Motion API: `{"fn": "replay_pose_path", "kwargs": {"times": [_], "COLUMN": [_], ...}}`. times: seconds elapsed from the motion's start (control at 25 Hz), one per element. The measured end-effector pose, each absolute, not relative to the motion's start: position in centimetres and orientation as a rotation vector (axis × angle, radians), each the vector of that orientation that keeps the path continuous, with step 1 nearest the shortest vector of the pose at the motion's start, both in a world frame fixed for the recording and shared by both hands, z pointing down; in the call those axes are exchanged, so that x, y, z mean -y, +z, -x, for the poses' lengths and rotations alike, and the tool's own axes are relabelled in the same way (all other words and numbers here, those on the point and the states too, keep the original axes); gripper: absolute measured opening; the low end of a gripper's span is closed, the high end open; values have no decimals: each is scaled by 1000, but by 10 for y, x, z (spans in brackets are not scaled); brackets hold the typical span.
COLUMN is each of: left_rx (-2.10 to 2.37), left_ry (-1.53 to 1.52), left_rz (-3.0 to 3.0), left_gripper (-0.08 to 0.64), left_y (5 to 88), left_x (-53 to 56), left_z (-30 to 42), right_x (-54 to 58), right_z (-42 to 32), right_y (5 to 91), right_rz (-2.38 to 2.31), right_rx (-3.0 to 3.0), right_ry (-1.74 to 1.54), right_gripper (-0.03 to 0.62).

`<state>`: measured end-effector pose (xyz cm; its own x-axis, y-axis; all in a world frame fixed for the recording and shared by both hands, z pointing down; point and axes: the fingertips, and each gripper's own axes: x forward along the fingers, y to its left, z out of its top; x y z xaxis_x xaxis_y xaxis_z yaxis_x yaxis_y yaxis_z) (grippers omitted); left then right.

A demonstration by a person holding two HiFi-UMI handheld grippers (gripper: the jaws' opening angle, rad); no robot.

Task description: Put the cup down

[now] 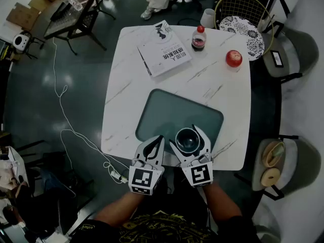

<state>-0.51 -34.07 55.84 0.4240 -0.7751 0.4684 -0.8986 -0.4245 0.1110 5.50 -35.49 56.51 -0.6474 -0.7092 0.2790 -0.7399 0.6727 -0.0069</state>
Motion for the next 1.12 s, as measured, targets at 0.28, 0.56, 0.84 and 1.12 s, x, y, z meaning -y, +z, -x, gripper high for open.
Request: {"fn": "replay_pose_path", "kwargs": {"times": [0.28, 0.56, 0.84, 1.12], "left_rx": [1432, 1421, 1406, 1395], "left_ry": [497, 496, 508, 516], "left_rz": [-2328, -2323, -2312, -2299], "left_gripper": [11, 11, 11, 11], "left_y": [563, 567, 575, 580], "left_x": [343, 342, 338, 337], "left_z": [7, 7, 6, 5], "right_x": [353, 351, 351, 350], "right_z": [-53, -54, -59, -60], "right_y": [573, 581, 587, 587], "right_rz": [-1149, -1147, -1164, -1166], "right_rx": [2626, 2619, 2609, 2611], "right_ry": [164, 163, 166, 146], "right_gripper": [373, 374, 375, 380]}}
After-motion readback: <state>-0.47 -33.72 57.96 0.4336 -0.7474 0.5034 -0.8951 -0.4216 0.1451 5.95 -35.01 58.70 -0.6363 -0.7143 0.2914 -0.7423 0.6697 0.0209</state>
